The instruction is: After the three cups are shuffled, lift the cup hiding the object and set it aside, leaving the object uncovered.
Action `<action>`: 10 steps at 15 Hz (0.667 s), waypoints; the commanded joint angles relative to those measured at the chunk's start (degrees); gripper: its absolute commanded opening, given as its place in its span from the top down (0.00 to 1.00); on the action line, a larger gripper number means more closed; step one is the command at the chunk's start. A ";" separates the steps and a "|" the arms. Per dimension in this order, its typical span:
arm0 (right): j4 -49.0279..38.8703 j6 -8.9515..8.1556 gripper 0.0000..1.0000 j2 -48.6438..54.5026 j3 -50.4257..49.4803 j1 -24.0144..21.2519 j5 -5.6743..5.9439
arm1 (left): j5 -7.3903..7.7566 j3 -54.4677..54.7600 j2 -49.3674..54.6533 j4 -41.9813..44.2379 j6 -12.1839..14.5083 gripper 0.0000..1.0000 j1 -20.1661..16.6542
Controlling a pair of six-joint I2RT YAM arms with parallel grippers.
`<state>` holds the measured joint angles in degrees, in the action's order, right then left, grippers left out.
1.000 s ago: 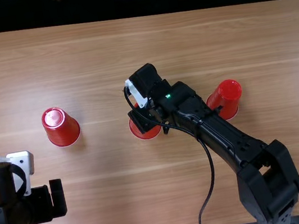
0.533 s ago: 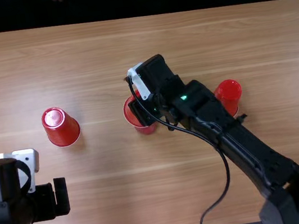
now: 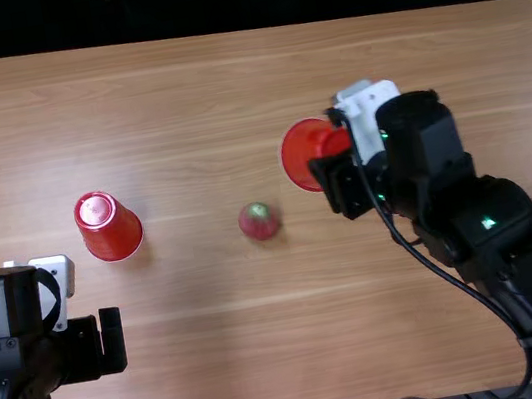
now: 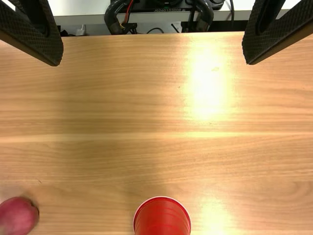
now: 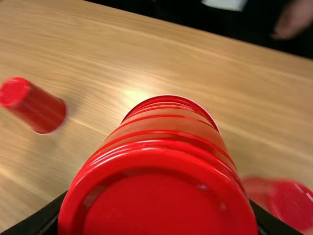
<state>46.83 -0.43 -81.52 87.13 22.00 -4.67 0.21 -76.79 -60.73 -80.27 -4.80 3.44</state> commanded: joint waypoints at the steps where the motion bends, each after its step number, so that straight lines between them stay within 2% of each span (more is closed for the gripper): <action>1: 0.69 -0.10 0.92 1.89 -4.08 -1.43 0.13 | -0.10 0.24 -0.27 0.01 -0.16 0.00 0.51; 5: 1.96 0.32 0.92 5.93 -15.15 -5.12 0.45 | -0.10 0.07 -0.88 0.01 -0.05 0.00 0.51; 10: 0.91 0.22 0.91 6.11 -25.43 -5.48 0.34 | -0.21 0.33 -0.97 0.01 -0.05 0.00 0.60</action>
<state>48.12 -0.16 -76.84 62.59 17.08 -4.49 0.21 -76.79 -61.49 -80.25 -4.78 3.42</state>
